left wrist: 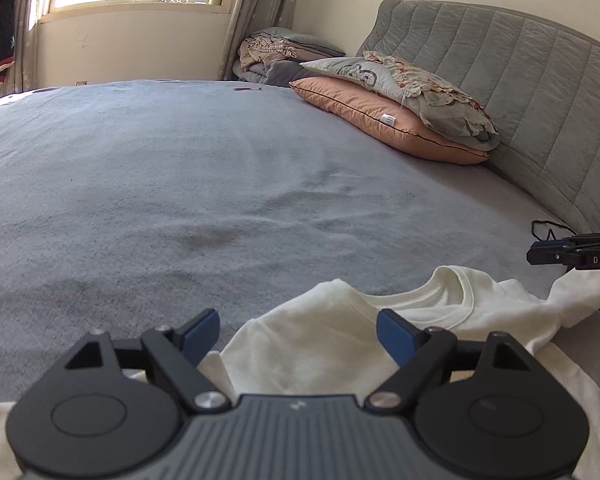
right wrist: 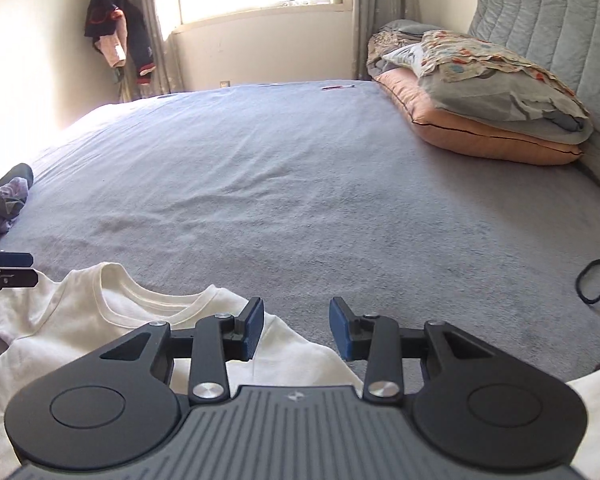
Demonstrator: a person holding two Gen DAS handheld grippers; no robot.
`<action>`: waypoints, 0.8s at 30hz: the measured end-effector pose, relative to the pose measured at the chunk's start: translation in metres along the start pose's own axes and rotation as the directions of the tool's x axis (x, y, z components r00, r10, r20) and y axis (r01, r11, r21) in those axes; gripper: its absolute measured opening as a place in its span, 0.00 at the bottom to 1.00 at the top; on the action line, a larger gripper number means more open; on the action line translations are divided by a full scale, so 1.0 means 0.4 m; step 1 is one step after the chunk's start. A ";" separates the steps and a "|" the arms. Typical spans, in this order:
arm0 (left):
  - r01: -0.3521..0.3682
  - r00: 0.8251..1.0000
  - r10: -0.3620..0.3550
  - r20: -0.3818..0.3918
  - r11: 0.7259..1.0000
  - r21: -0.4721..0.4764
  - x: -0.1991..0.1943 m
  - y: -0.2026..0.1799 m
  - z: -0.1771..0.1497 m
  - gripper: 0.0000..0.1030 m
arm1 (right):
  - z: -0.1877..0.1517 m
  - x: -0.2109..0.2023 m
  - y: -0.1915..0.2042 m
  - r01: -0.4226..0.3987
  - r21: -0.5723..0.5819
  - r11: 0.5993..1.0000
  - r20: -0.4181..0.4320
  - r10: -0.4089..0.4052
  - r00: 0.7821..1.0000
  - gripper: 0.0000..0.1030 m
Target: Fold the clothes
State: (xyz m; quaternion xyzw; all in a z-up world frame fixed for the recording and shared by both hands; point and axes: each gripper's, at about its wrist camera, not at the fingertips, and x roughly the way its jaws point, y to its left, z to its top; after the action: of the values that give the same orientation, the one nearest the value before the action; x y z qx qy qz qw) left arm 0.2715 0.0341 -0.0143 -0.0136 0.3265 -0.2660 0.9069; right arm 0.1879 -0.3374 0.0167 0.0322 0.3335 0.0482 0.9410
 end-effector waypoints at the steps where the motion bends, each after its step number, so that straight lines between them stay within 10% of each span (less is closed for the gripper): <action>1: 0.007 1.000 -0.007 -0.011 1.000 0.003 0.017 0.003 0.002 0.78 | 0.004 0.026 0.007 -0.018 -0.008 1.000 -0.012 0.018 1.000 0.38; 12: 0.009 0.993 0.002 -0.119 0.996 0.091 0.122 -0.004 -0.016 0.64 | -0.030 0.198 0.041 -0.057 -0.056 0.997 -0.115 0.050 0.992 0.40; 15: -0.021 0.993 0.034 -0.113 0.993 0.116 0.118 -0.010 -0.023 0.43 | -0.050 0.191 0.069 -0.031 -0.138 0.990 -0.107 0.016 0.994 0.38; 18: -0.041 0.994 0.052 -0.093 0.992 0.120 0.103 -0.026 -0.031 0.08 | -0.063 0.176 0.108 -0.006 -0.230 0.973 -0.102 -0.018 0.995 0.12; 24: -0.146 0.989 0.143 0.032 0.983 0.113 0.068 -0.061 -0.021 0.07 | -0.058 0.159 0.165 0.138 -0.329 0.934 0.030 -0.136 0.990 0.08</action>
State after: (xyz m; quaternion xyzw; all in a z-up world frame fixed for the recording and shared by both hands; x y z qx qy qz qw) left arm 0.2722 0.0010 -0.0319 0.0592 0.3001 -0.2178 0.9268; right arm 0.2177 -0.2639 -0.0348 -0.1488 0.3189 0.0374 0.9353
